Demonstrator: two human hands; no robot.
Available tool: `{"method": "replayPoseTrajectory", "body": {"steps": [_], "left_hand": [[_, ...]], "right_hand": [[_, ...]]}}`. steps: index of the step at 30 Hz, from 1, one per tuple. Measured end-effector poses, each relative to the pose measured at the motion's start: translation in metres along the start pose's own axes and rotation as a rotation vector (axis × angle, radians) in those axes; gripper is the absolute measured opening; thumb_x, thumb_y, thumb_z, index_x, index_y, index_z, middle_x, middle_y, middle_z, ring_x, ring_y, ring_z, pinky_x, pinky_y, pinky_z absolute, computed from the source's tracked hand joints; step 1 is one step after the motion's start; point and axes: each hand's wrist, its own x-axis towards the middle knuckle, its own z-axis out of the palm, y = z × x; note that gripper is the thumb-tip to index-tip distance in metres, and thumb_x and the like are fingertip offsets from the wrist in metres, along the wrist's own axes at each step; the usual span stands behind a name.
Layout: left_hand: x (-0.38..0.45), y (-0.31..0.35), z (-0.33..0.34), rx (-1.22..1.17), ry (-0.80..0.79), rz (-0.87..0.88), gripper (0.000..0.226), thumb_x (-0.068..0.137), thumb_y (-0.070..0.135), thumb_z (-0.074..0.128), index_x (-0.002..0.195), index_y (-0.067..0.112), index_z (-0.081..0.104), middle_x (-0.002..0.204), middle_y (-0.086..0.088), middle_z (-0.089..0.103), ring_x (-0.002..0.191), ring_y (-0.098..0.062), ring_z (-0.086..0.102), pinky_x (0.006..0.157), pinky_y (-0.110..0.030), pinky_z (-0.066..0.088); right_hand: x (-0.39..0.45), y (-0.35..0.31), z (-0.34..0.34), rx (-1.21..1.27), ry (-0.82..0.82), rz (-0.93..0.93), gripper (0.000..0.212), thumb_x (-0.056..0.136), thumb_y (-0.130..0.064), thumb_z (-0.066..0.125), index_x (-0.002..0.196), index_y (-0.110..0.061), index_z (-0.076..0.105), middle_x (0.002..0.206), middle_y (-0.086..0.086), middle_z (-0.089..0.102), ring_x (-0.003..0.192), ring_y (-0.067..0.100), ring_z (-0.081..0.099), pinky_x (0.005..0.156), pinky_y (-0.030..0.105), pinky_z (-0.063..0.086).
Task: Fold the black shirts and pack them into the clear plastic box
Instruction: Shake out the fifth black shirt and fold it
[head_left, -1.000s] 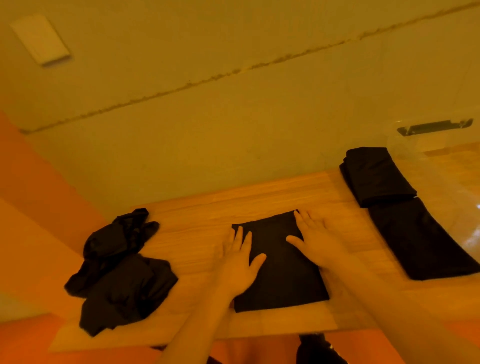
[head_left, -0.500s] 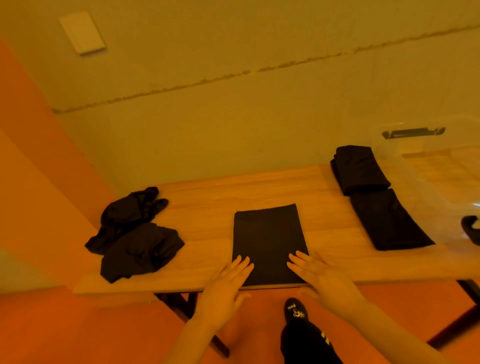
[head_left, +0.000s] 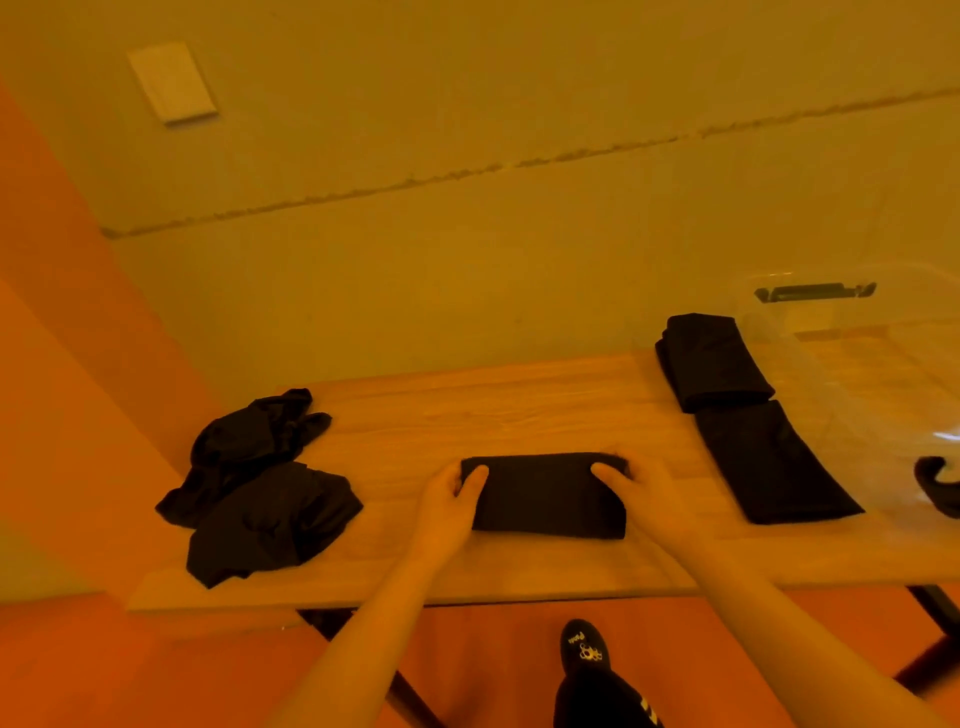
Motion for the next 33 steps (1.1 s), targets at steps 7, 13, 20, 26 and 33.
{"method": "replayPoseTrajectory", "body": {"steps": [7, 13, 20, 26, 33], "left_hand": [[0.031, -0.015, 0.023, -0.163, -0.043, -0.17, 0.017, 0.09, 0.017, 0.059, 0.107, 0.018, 0.056, 0.104, -0.002, 0.064, 0.087, -0.007, 0.062, 0.067, -0.015, 0.052], [0.029, -0.037, 0.026, 0.198, 0.242, -0.121, 0.015, 0.094, 0.03, 0.049, 0.091, 0.018, 0.058, 0.079, 0.001, 0.062, 0.069, -0.011, 0.059, 0.058, -0.024, 0.048], [0.032, -0.04, 0.035, 0.376, 0.258, -0.15, 0.02, 0.095, 0.028, 0.048, 0.097, 0.011, 0.057, 0.075, 0.004, 0.054, 0.064, -0.009, 0.051, 0.053, -0.021, 0.04], [0.023, -0.015, 0.025, 0.762, 0.184, 0.086, 0.035, 0.094, 0.028, 0.049, 0.126, 0.016, 0.045, 0.12, 0.002, 0.05, 0.107, -0.014, 0.049, 0.087, -0.024, 0.041], [0.028, -0.03, 0.057, 1.109, -0.243, 0.061, 0.075, 0.089, 0.06, -0.004, 0.149, 0.017, 0.004, 0.157, -0.007, 0.001, 0.145, -0.022, -0.003, 0.116, -0.042, -0.003]], "right_hand": [[0.047, 0.03, 0.015, -0.215, 0.177, 0.15, 0.031, 0.096, -0.021, 0.047, 0.123, -0.007, 0.05, 0.115, 0.013, 0.056, 0.11, 0.029, 0.051, 0.082, 0.029, 0.037], [0.062, 0.039, 0.026, -0.468, 0.258, 0.079, 0.029, 0.093, -0.027, 0.052, 0.109, -0.002, 0.057, 0.103, 0.017, 0.062, 0.087, 0.022, 0.055, 0.07, 0.026, 0.037], [0.064, 0.041, 0.024, -0.734, 0.271, 0.105, 0.029, 0.093, -0.034, 0.051, 0.107, -0.008, 0.053, 0.072, 0.003, 0.054, 0.061, 0.014, 0.051, 0.052, 0.026, 0.04], [0.051, 0.031, 0.022, -0.96, 0.251, -0.134, 0.043, 0.094, -0.018, 0.051, 0.135, -0.013, 0.041, 0.131, 0.01, 0.049, 0.113, 0.025, 0.051, 0.085, 0.031, 0.044], [0.041, 0.052, 0.035, -1.136, -0.089, -0.242, 0.124, 0.053, -0.071, -0.042, 0.148, -0.017, 0.018, 0.155, 0.002, 0.018, 0.144, 0.017, 0.012, 0.115, 0.034, 0.005]]}}
